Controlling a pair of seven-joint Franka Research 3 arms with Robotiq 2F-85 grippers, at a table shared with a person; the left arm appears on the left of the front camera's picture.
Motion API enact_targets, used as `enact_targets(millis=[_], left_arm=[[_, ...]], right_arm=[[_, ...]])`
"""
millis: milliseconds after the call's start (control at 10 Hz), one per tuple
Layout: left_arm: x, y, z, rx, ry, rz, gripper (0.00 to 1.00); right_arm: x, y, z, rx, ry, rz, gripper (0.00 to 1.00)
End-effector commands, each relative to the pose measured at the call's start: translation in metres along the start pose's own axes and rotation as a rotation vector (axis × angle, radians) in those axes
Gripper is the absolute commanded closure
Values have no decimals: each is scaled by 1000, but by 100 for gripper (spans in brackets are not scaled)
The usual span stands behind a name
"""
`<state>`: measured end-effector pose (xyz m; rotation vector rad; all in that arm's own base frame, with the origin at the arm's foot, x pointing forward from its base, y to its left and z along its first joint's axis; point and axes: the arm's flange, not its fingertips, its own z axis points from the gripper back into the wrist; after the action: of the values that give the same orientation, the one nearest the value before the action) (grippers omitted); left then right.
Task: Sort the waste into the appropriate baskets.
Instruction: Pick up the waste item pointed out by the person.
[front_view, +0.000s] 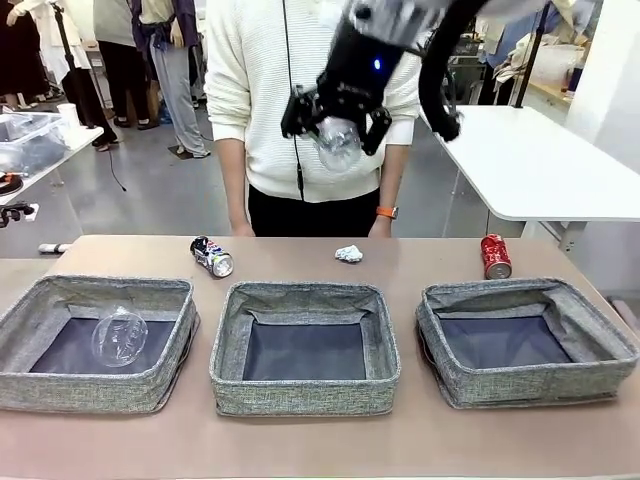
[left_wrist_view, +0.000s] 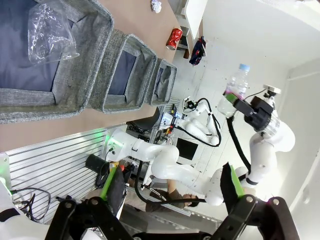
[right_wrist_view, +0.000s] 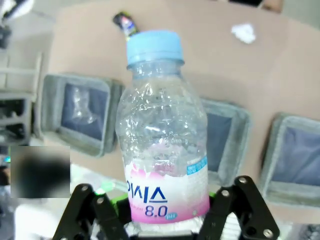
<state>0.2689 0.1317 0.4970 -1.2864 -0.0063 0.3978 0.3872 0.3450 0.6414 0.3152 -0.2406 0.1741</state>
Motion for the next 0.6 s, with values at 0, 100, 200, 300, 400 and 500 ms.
enact_targets(millis=[0, 100, 200, 300, 400, 500], left_arm=[[-2, -3, 0, -15, 5, -2, 0], [-2, -3, 0, -15, 5, -2, 0], [-2, -3, 0, -15, 5, -2, 0], [-2, -3, 0, -15, 5, -2, 0], [-2, -3, 0, -15, 5, -2, 0], [-2, -3, 0, -15, 5, -2, 0]], right_arm=[[22, 14, 19, -88, -10, 22, 100], [26, 17, 28, -106, -16, 21, 100], [28, 21, 39, -103, -34, 26, 100], [31, 28, 51, -92, -40, 34, 100], [33, 33, 62, -92, -44, 21, 100], [35, 40, 72, -88, -41, 10, 100]])
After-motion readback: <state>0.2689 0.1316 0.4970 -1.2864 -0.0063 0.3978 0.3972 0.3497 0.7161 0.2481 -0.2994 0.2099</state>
